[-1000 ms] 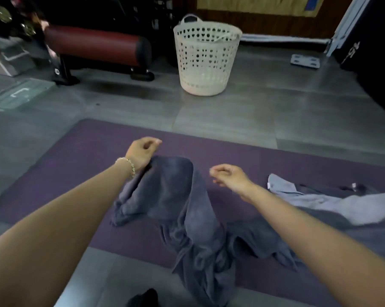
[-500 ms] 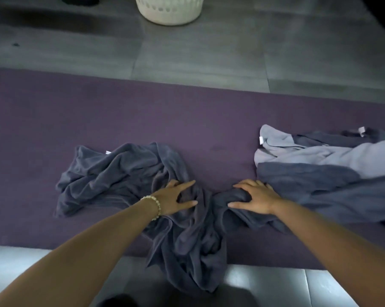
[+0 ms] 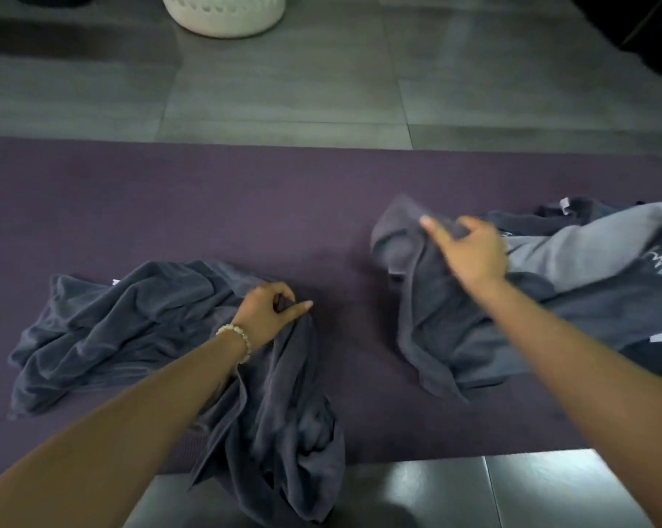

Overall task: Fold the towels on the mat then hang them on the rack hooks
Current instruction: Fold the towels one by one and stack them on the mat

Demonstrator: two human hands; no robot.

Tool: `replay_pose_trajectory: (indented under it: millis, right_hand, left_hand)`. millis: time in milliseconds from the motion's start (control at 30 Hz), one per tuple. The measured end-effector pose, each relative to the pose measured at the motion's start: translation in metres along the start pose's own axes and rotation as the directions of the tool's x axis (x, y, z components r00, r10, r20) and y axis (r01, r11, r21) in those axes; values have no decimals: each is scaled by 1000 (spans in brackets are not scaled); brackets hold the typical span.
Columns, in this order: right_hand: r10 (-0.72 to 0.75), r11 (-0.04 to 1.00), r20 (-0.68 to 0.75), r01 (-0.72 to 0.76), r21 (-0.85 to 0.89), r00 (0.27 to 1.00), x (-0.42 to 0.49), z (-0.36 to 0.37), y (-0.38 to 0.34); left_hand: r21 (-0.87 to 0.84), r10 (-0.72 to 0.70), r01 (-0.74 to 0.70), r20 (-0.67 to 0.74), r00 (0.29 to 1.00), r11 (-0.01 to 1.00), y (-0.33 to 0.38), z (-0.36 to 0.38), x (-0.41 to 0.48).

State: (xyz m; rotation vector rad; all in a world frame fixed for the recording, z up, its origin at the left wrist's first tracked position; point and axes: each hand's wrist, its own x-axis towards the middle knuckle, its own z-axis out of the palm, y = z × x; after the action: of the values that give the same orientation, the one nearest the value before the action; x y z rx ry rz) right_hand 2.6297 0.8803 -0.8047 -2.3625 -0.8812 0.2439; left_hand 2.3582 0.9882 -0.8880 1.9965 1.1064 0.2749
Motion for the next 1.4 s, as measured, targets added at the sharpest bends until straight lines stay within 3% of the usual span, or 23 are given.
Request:
replay_pose_trajectory:
  millis: [67,133,233,400,500,600,667,867,1033,1100,1167,1200,1267,1333,1400]
  right_hand:
    - [27,998,-139,-34,-46,990,44,-34,-8]
    - [85,983,-51,-92,-161,995,70,-44,-4]
    - [158,972,128,-131,-195,979,60,-24,4]
    - [-153,982,217,124,143,964,-32,49,-6]
    - [-190,952,452,50,303,872,-91,87,-19]
    - [-133,940,721,-145,310,680,-132,110,-27]
    - [-84,932,821,-246,265,565,-147,118,-30]
    - [-27,908,873,-354,226,488,-154,117,-40]
    - [-43,897,861,-359,257,507,-163,112,-43]
    - [-52,896,846,-349,274,531,-167,112,-43]
    - [-57,889,858,-364,276,511,-171,111,-43]
    - [-52,885,871,-382,267,488,-173,111,-44]
    - [-49,886,887,-390,251,459,-178,113,-44]
    - [-63,902,880,-350,252,471,-182,116,-42]
    - [-85,923,866,-288,255,493,-186,120,-37]
  left_hand:
    - [-66,-18,12,-83,996,998,8,-3,9]
    - [-165,-43,25,-107,993,986,11,-5,15]
    - [-292,-114,93,-58,992,952,17,-9,19]
    - [-234,-207,190,-49,977,954,-5,-21,6]
    - [85,-333,326,79,940,941,-30,-29,-15]
    - [295,-414,326,318,853,898,-43,-36,-35]
    - [324,-401,272,451,797,906,-49,-36,-45]
    - [-59,-224,261,358,906,963,-43,-31,-58]
    - [90,-138,115,315,939,989,-36,-20,-60]
    - [-147,-107,166,346,932,975,-27,-24,-59]
    - [-323,-107,250,403,909,913,-16,-31,-51]
    - [-268,-137,262,408,903,927,-12,-35,-46]
    - [88,-255,240,422,870,967,-14,-43,-43]
    - [459,-418,184,481,771,869,-23,-44,-57]
    - [592,-455,66,537,710,803,-36,-35,-74]
